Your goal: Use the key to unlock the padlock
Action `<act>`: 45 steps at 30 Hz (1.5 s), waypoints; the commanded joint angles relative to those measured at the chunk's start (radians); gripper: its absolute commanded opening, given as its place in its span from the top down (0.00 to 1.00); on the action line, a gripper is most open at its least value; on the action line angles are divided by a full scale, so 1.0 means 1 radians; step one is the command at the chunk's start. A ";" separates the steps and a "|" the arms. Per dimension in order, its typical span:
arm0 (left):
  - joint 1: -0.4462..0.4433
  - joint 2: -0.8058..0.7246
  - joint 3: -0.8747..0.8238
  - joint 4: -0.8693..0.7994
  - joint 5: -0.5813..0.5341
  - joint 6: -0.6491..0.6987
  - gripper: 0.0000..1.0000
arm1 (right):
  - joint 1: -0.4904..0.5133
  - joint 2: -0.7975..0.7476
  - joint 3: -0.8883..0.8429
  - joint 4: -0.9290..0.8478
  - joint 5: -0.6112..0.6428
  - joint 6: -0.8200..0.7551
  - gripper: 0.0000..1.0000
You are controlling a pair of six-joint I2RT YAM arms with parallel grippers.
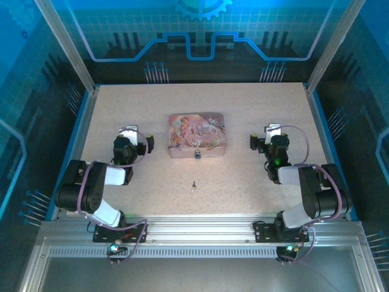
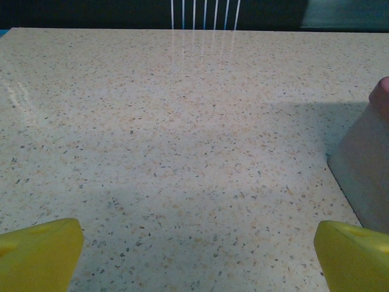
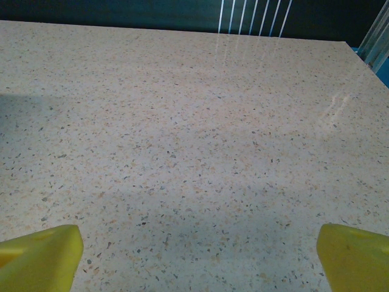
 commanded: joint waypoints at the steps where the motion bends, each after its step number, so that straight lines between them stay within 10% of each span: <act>1: 0.019 -0.011 0.021 -0.018 0.062 -0.010 0.01 | 0.009 0.005 0.017 -0.003 0.004 -0.016 0.00; 13: -0.025 -0.347 0.297 -0.918 0.112 -0.235 0.20 | 0.104 -0.219 0.385 -0.967 -0.084 0.203 0.14; 22: -0.293 -0.456 0.325 -1.332 0.197 -0.433 0.48 | 0.546 -0.319 0.440 -1.329 -0.131 0.539 0.28; 31: -0.614 -0.487 0.169 -1.243 0.206 -0.780 0.70 | 0.877 -0.269 0.376 -1.279 -0.149 0.780 0.51; 45: -0.788 -0.227 0.128 -0.947 0.183 -1.029 0.80 | 0.892 0.024 0.412 -1.176 -0.238 0.809 0.72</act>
